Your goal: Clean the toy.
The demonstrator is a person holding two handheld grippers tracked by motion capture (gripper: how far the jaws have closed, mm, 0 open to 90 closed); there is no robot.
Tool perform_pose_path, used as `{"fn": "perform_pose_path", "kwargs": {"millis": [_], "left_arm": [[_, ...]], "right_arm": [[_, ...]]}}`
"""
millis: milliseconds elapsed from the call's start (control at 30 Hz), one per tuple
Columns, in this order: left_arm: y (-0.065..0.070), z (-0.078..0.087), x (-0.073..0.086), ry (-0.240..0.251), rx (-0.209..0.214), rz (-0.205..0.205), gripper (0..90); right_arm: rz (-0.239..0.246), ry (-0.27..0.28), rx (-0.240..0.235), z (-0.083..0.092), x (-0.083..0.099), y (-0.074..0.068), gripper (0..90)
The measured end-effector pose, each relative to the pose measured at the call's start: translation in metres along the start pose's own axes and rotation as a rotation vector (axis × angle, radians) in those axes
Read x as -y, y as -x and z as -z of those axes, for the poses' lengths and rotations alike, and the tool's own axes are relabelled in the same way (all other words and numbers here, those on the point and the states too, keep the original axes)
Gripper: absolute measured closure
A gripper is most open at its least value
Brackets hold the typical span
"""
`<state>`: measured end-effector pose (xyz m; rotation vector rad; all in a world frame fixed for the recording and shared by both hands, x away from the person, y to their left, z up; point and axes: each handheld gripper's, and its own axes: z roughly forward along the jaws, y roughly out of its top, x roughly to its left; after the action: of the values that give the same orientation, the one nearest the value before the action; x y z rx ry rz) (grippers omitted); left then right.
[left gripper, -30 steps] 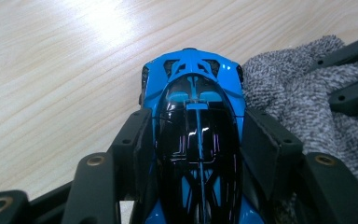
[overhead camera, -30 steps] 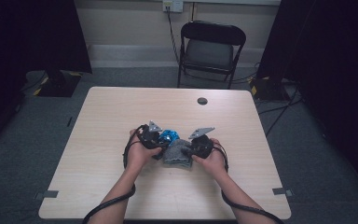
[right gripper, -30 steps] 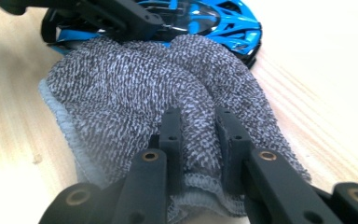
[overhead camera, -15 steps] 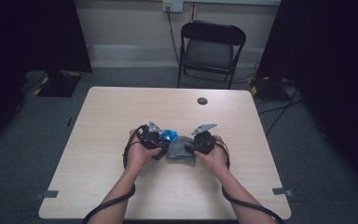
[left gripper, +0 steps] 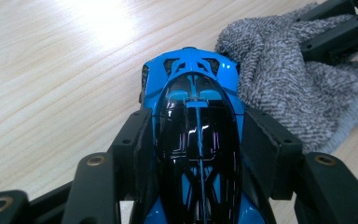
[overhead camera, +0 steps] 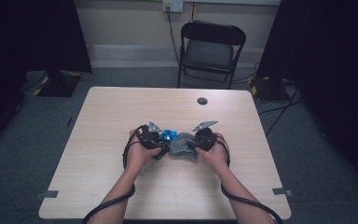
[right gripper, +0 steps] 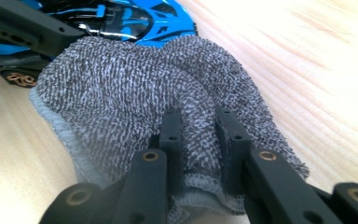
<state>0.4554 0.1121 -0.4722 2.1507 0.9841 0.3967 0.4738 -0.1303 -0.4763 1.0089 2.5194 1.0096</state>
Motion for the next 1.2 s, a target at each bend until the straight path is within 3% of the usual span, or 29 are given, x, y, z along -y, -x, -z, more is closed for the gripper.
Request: {"fn": "perform_pose_path", "kwargs": {"millis": [333,600,733,900,1000,1200], "left_arm": [[0.0,0.0,0.0,0.004,-0.001,0.002,44.5],[-0.001,0.0,0.001,0.011,0.002,0.009,44.4],[-0.001,0.0,0.001,0.007,0.0,0.004,44.4],[-0.001,0.0,0.001,0.004,0.0,0.007,44.4],[0.0,0.0,0.0,0.001,-0.001,0.005,44.4],[0.0,0.0,0.0,0.001,-0.003,0.01,44.4]], "right_arm": [[-0.033,0.007,0.055,-0.001,-0.005,0.004,75.0],[-0.069,0.045,0.089,0.009,0.0,0.011,74.9],[-0.057,0.063,0.072,0.019,0.004,0.013,74.8],[-0.004,0.097,0.042,0.033,0.009,0.009,74.7],[0.027,0.107,0.027,0.04,0.012,0.003,74.7],[0.074,0.133,-0.05,0.052,0.021,-0.019,74.9]]}}
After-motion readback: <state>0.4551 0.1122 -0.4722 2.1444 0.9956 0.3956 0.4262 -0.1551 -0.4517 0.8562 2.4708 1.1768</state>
